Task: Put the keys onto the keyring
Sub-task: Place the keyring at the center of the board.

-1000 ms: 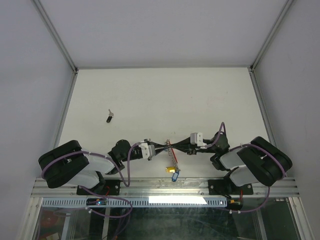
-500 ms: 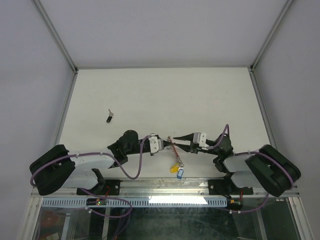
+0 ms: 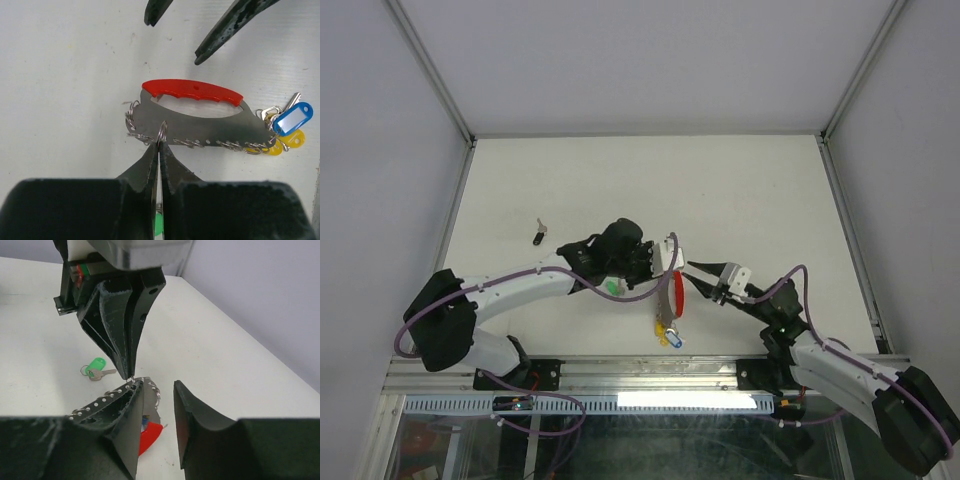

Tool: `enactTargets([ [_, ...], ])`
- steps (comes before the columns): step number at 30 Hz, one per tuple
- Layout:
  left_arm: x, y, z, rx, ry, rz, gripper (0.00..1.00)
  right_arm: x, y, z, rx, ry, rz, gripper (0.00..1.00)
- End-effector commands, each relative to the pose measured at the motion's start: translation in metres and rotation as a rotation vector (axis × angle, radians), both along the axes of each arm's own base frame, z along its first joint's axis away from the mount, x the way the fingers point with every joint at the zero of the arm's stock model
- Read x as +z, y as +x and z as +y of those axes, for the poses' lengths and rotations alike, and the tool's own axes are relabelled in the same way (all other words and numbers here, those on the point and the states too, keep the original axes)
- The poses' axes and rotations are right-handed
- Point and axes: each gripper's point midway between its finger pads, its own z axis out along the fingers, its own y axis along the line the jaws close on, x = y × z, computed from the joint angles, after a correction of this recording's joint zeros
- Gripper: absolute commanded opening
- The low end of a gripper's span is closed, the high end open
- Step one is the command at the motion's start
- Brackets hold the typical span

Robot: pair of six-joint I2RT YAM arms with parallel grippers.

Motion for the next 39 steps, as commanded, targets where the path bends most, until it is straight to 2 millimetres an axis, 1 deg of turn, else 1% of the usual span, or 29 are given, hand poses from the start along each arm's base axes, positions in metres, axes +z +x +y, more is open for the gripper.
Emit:
enactTargets([
  [1, -0.016, -0.007, 0.020, 0.034, 0.247, 0.082, 0.00, -0.009, 0.005, -0.011, -0.076, 0.005, 0.027, 0.33],
  [3, -0.022, -0.005, 0.026, 0.052, 0.340, 0.099, 0.00, -0.010, 0.005, -0.012, -0.085, 0.053, 0.087, 0.32],
  [7, -0.039, 0.001, 0.041, 0.090, 0.554, 0.090, 0.00, -0.011, -0.001, -0.010, -0.056, 0.054, 0.099, 0.32],
  [8, -0.039, 0.004, 0.043, 0.098, 0.602, 0.084, 0.00, -0.012, -0.002, -0.009, -0.044, 0.052, 0.101, 0.32],
  [9, -0.042, 0.004, 0.051, 0.103, 0.668, 0.086, 0.00, -0.012, -0.004, -0.008, -0.035, 0.049, 0.101, 0.32],
  [12, -0.039, 0.013, 0.059, 0.113, 0.773, 0.048, 0.00, -0.016, -0.008, -0.006, -0.013, 0.036, 0.107, 0.32],
  [17, -0.024, 0.029, 0.068, 0.139, 0.860, -0.028, 0.00, -0.022, -0.010, -0.007, -0.012, 0.025, 0.117, 0.32],
  [19, -0.021, 0.032, 0.073, 0.144, 0.899, -0.046, 0.00, -0.024, -0.010, -0.008, -0.018, 0.023, 0.120, 0.32],
  [21, -0.017, 0.033, 0.073, 0.140, 0.899, -0.058, 0.00, -0.025, -0.011, -0.008, -0.009, 0.018, 0.121, 0.32],
  [24, -0.008, 0.030, 0.064, 0.124, 0.811, -0.063, 0.00, -0.026, -0.012, -0.006, -0.001, 0.014, 0.125, 0.32],
  [26, -0.001, 0.028, 0.054, 0.129, 0.688, -0.062, 0.00, -0.026, -0.012, -0.005, 0.006, 0.007, 0.131, 0.32],
  [28, 0.008, 0.024, 0.041, 0.147, 0.526, -0.046, 0.00, -0.028, -0.010, -0.004, 0.003, -0.005, 0.165, 0.32],
  [30, 0.027, 0.028, 0.026, 0.205, 0.317, -0.048, 0.00, -0.029, -0.002, -0.006, -0.049, 0.015, 0.250, 0.32],
  [31, 0.036, 0.030, 0.022, 0.239, 0.221, -0.044, 0.00, -0.027, 0.005, -0.006, -0.083, 0.029, 0.298, 0.32],
  [32, 0.050, 0.033, 0.021, 0.289, 0.115, -0.043, 0.00, -0.028, 0.010, -0.007, -0.112, 0.045, 0.354, 0.32],
  [34, 0.070, 0.044, 0.028, 0.438, -0.048, -0.043, 0.00, -0.028, 0.019, -0.007, -0.167, 0.085, 0.470, 0.32],
  [36, 0.085, 0.057, 0.043, 0.629, -0.171, -0.038, 0.00, -0.026, 0.026, -0.005, -0.210, 0.136, 0.589, 0.34],
  [38, 0.096, 0.067, 0.062, 0.815, -0.260, -0.019, 0.12, -0.026, 0.031, -0.002, -0.242, 0.156, 0.704, 0.36],
  [39, 0.097, 0.070, 0.069, 0.880, -0.280, 0.001, 0.15, -0.027, 0.033, 0.000, -0.261, 0.149, 0.758, 0.38],
])
